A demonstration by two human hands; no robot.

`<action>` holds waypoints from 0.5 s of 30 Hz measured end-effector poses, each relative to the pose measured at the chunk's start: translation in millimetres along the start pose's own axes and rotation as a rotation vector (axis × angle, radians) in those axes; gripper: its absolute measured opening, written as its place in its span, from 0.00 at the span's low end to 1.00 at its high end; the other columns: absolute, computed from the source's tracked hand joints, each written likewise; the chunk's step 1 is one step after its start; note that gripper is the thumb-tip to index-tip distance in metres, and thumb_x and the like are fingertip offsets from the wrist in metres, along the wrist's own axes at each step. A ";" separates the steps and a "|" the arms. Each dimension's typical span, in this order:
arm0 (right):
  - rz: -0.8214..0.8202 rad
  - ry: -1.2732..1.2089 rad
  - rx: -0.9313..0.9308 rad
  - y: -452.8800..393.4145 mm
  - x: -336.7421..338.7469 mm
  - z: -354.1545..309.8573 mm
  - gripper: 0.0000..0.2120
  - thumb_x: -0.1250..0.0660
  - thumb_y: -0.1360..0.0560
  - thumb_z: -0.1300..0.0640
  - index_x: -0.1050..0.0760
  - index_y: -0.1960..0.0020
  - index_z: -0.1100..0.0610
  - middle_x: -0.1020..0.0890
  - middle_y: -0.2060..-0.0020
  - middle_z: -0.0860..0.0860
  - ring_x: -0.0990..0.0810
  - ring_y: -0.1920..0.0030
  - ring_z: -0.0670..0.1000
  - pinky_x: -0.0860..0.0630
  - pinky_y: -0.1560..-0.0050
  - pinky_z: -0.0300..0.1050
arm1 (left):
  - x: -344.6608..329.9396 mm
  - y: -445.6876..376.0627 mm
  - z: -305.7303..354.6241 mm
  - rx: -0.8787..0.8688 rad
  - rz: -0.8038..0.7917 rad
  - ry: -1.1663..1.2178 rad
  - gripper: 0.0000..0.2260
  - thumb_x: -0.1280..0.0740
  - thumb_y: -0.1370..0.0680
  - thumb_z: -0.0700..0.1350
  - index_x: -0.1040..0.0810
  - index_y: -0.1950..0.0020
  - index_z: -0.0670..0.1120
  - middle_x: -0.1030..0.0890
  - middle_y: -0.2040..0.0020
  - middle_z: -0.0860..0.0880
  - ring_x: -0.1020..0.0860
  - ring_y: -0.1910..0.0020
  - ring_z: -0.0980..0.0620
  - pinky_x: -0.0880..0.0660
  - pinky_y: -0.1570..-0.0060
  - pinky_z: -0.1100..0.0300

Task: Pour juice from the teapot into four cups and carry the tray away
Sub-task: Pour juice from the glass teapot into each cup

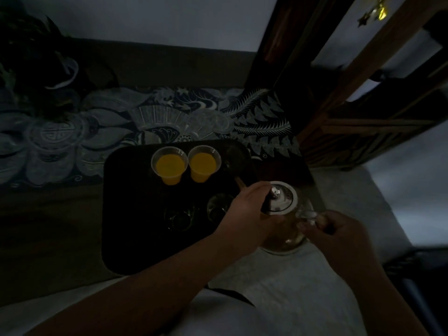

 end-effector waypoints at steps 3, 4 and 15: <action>0.027 0.047 0.003 16.1 -3.5 -6.5 0.20 0.24 0.32 0.58 0.34 0.74 0.55 0.27 0.79 0.43 0.30 0.76 0.43 0.36 0.76 0.32 | 0.0 10.4 -4.6 -0.020 -0.014 -0.001 0.28 0.28 0.25 0.47 0.33 0.27 0.45 0.31 0.28 0.50 0.33 0.29 0.54 0.34 0.30 0.55; 0.032 0.050 -0.003 20.7 -5.0 -7.3 0.21 0.24 0.32 0.59 0.34 0.74 0.54 0.28 0.79 0.43 0.30 0.76 0.43 0.36 0.76 0.31 | -0.5 13.7 -6.1 -0.020 -0.026 0.005 0.28 0.28 0.25 0.47 0.33 0.27 0.45 0.31 0.28 0.51 0.33 0.29 0.54 0.34 0.30 0.56; -0.010 0.114 -0.083 44.2 -17.7 -9.2 0.22 0.26 0.30 0.58 0.33 0.77 0.49 0.26 0.80 0.41 0.28 0.75 0.41 0.36 0.73 0.36 | -5.1 31.1 -26.5 -0.004 -0.103 0.002 0.28 0.28 0.25 0.50 0.33 0.27 0.47 0.30 0.28 0.51 0.33 0.30 0.55 0.35 0.31 0.61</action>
Point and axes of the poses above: each hand's wrist, its own y-axis away from the middle knuckle, its own x-axis out of the back of the hand, z = x × y, the point moved 6 cm from there along -y, towards the middle knuckle
